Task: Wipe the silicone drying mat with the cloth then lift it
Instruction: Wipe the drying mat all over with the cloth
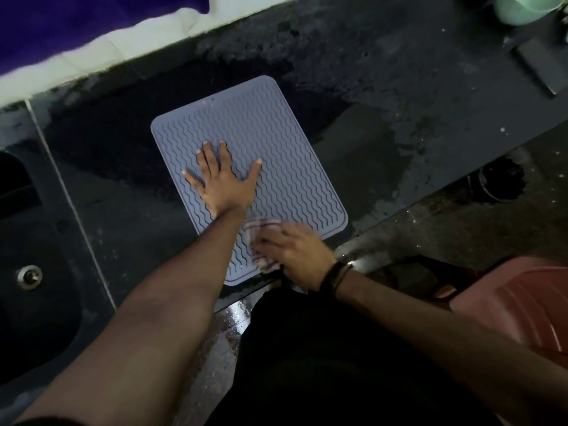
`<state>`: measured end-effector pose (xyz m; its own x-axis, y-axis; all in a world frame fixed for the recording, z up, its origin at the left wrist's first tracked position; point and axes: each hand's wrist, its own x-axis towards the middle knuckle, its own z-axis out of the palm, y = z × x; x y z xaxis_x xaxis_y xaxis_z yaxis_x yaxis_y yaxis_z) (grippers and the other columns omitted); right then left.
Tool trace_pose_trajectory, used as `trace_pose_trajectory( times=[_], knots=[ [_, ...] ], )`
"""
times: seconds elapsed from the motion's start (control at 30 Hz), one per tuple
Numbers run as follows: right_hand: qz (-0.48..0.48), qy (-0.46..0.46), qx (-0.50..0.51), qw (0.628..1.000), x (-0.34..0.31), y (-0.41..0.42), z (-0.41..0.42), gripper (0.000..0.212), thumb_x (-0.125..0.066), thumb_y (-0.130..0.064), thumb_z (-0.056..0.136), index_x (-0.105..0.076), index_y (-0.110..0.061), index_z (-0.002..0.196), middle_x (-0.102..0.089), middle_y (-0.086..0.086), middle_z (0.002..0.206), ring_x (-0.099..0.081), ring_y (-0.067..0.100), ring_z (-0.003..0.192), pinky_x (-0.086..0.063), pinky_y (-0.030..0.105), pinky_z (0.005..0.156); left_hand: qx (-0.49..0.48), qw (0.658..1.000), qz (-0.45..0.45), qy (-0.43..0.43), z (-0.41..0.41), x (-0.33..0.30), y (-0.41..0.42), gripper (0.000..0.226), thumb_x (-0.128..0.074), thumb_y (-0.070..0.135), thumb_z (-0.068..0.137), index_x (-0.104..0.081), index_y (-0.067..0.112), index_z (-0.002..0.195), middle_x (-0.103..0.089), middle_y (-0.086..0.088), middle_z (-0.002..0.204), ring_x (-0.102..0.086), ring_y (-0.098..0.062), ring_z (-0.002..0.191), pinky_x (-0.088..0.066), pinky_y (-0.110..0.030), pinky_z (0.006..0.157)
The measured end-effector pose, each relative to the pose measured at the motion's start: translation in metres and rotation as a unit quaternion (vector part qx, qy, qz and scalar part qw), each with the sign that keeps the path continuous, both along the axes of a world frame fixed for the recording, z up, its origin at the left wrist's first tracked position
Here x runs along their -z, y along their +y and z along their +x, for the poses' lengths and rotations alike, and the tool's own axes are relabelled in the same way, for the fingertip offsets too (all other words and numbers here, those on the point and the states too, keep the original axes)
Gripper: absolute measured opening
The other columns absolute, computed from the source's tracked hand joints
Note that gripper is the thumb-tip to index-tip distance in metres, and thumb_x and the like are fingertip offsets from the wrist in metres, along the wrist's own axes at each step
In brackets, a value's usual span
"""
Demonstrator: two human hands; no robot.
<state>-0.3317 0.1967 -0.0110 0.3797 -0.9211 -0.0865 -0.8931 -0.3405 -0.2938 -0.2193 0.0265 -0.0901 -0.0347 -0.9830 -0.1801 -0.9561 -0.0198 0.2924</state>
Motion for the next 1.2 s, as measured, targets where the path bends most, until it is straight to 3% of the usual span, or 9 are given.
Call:
trace_pose_trajectory(
  times=[0.07, 0.13, 0.3, 0.47, 0.63, 0.73, 0.9, 1.07, 1.2],
  knots=[
    [0.043, 0.029, -0.09, 0.995, 0.007, -0.006, 0.027, 0.05, -0.03, -0.017, 0.085, -0.059, -0.025, 0.125, -0.054, -0.004, 0.136, -0.047, 0.023, 0.119, -0.043, 0.042, 0.094, 0.002, 1.0, 0.0, -0.002, 0.0, 0.0, -0.001, 0.1, -0.019, 0.091, 0.086, -0.012, 0.029, 0.164, 0.002, -0.002, 0.173, 0.012, -0.02, 0.159, 0.016, -0.061, 0.121],
    [0.054, 0.056, -0.109, 0.991, 0.014, -0.005, 0.03, 0.051, -0.026, -0.018, 0.086, -0.058, -0.024, 0.126, -0.052, -0.005, 0.137, -0.047, 0.023, 0.115, -0.043, 0.039, 0.091, 0.006, 1.0, -0.002, -0.002, 0.0, 0.002, 0.001, 0.1, -0.019, 0.091, 0.086, -0.012, 0.029, 0.164, 0.001, -0.002, 0.173, 0.011, -0.02, 0.159, 0.016, -0.061, 0.122],
    [0.029, 0.048, -0.068, 0.996, 0.016, 0.017, -0.005, 0.043, -0.061, -0.02, 0.078, -0.067, -0.03, 0.119, -0.06, -0.012, 0.129, -0.055, 0.022, 0.106, -0.047, 0.035, 0.086, 0.011, 1.0, -0.005, 0.0, 0.003, 0.006, -0.001, 0.099, -0.02, 0.091, 0.087, -0.011, 0.029, 0.164, 0.001, -0.003, 0.173, 0.011, -0.02, 0.159, 0.017, -0.06, 0.121],
    [-0.002, 0.071, 0.018, 0.997, 0.001, 0.015, -0.04, 0.04, -0.043, -0.018, 0.08, -0.071, -0.029, 0.106, -0.066, -0.01, 0.112, -0.055, 0.023, 0.098, -0.043, 0.035, 0.077, 0.009, 1.0, -0.01, 0.002, 0.001, 0.009, -0.002, 0.1, -0.018, 0.091, 0.086, -0.011, 0.03, 0.164, 0.002, -0.003, 0.173, 0.011, -0.02, 0.159, 0.019, -0.059, 0.121],
    [0.013, 0.087, 0.18, 0.98, 0.0, -0.041, -0.067, 0.049, -0.06, -0.016, 0.08, -0.061, -0.026, 0.128, -0.056, -0.005, 0.135, -0.051, 0.029, 0.108, -0.042, 0.039, 0.082, 0.002, 1.0, -0.008, 0.0, 0.001, 0.01, -0.003, 0.1, -0.018, 0.092, 0.085, -0.012, 0.031, 0.164, 0.002, -0.002, 0.173, 0.012, -0.019, 0.158, 0.019, -0.059, 0.121],
    [0.048, 0.092, 0.176, 0.979, 0.009, -0.038, -0.072, 0.051, -0.054, -0.013, 0.085, -0.056, -0.026, 0.134, -0.051, -0.005, 0.14, -0.048, 0.029, 0.114, -0.042, 0.039, 0.087, -0.001, 1.0, -0.001, -0.003, 0.0, 0.008, -0.003, 0.102, -0.018, 0.093, 0.084, -0.012, 0.031, 0.164, 0.003, -0.001, 0.173, 0.013, -0.018, 0.158, 0.019, -0.059, 0.121],
    [0.06, 0.112, 0.158, 0.979, 0.008, 0.02, -0.096, 0.048, -0.057, -0.014, 0.08, -0.062, -0.029, 0.126, -0.058, -0.007, 0.132, -0.053, 0.027, 0.106, -0.044, 0.037, 0.08, -0.004, 1.0, 0.005, 0.003, 0.0, 0.006, -0.002, 0.101, -0.018, 0.093, 0.084, -0.01, 0.033, 0.164, 0.005, 0.0, 0.173, 0.014, -0.017, 0.158, 0.018, -0.059, 0.121],
    [0.006, 0.09, 0.188, 0.978, -0.01, -0.001, -0.104, 0.047, -0.035, -0.024, 0.079, -0.07, -0.026, 0.111, -0.067, -0.006, 0.116, -0.054, 0.027, 0.092, -0.04, 0.036, 0.072, -0.004, 1.0, 0.003, -0.002, 0.0, 0.003, 0.0, 0.099, -0.02, 0.091, 0.085, -0.01, 0.032, 0.164, 0.005, 0.0, 0.173, 0.015, -0.017, 0.158, 0.019, -0.058, 0.121],
    [0.027, 0.082, 0.229, 0.97, -0.008, -0.073, -0.101, 0.049, -0.054, -0.019, 0.083, -0.057, -0.023, 0.132, -0.054, -0.001, 0.138, -0.048, 0.032, 0.112, -0.043, 0.042, 0.086, -0.008, 1.0, 0.004, -0.011, -0.002, 0.003, 0.001, 0.098, -0.021, 0.091, 0.086, -0.01, 0.032, 0.164, 0.003, 0.0, 0.173, 0.012, -0.017, 0.158, 0.016, -0.059, 0.122]
  ],
)
